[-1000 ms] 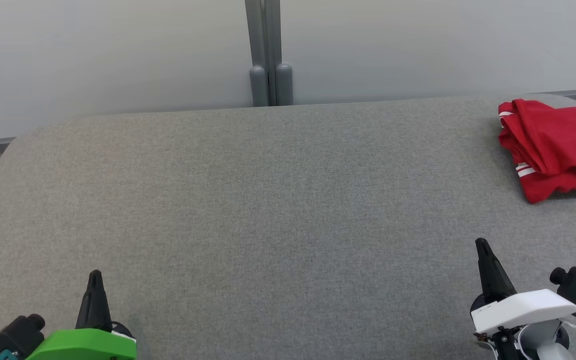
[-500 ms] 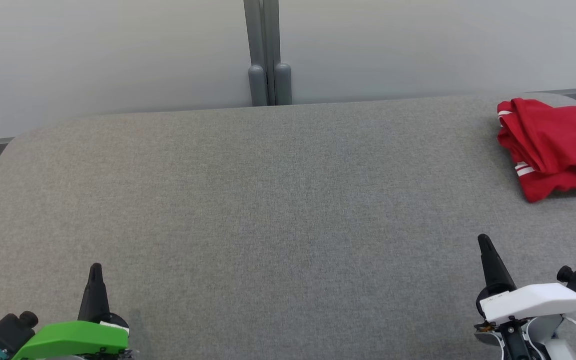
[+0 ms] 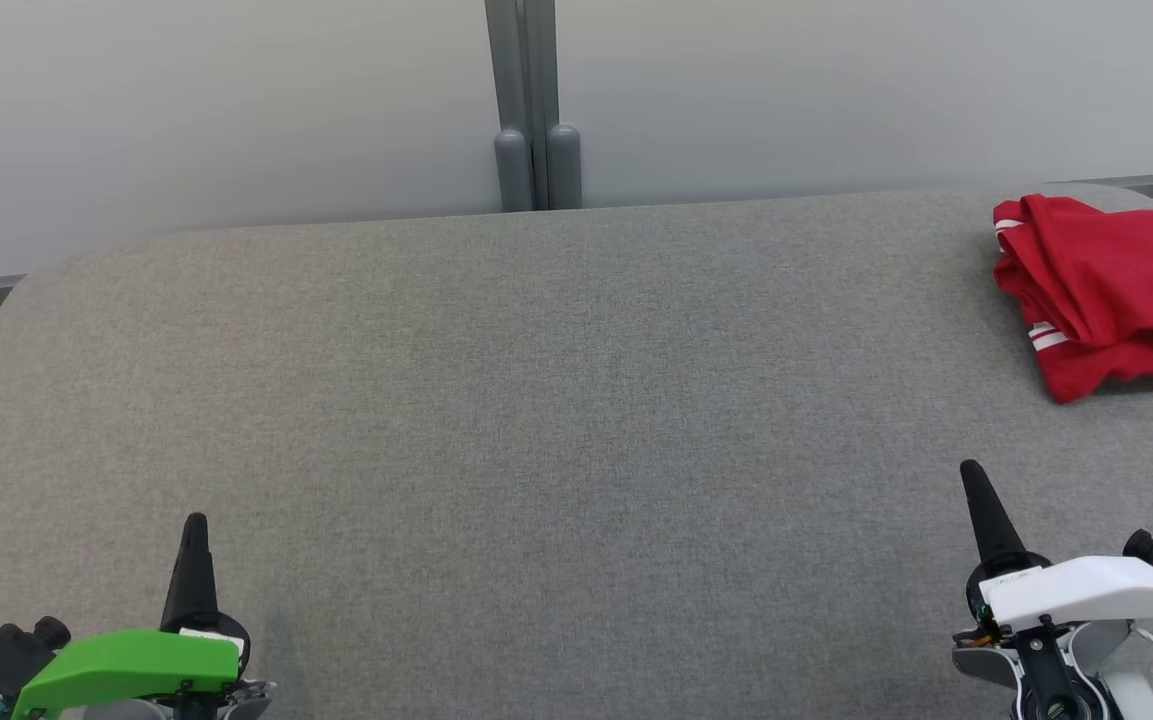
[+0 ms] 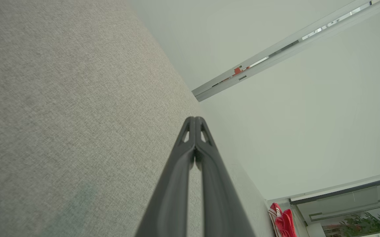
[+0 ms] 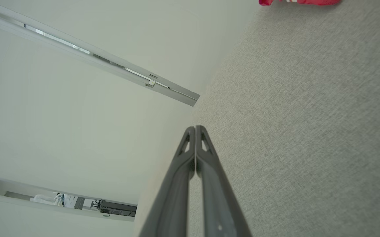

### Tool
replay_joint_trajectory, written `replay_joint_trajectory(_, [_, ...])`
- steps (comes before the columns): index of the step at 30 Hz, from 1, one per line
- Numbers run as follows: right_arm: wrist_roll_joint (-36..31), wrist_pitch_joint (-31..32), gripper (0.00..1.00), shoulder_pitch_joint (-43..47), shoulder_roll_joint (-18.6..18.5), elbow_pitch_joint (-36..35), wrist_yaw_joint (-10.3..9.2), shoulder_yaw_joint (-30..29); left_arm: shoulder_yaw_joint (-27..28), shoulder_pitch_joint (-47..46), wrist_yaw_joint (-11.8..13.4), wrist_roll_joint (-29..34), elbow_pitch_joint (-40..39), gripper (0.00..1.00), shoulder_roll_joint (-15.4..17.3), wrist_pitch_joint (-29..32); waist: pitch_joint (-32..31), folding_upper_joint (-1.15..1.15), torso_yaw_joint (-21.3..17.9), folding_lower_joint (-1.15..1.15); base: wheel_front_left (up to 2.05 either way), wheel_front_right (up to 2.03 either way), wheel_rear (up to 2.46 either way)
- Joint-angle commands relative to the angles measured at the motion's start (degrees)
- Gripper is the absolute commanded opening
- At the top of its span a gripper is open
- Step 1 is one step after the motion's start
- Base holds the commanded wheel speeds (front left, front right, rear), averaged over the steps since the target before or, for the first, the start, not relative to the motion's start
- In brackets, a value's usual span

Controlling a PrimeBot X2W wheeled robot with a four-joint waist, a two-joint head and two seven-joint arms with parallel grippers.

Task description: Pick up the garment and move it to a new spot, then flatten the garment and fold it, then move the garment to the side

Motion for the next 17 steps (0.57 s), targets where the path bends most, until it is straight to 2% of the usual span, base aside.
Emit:
replay_joint_trajectory(1, [1.62, 0.39, 0.00, -1.06, -0.08, -0.24, -0.02, -0.40, 0.29, -1.57, -0.27, -1.95, -0.72, 0.00, 0.46, 0.38, 0.01, 0.00, -0.02, 0.00, 0.00, 0.00, 0.00])
replay_joint_trajectory(17, [9.79, 2.73, 0.00, -1.96, 0.34, 0.23, -0.02, -1.65, 0.34, -2.59, -0.60, -10.96, -0.68, 0.00, 0.54, 2.66, 0.11, 0.00, -0.21, 0.00, 0.00, 0.00, 0.00])
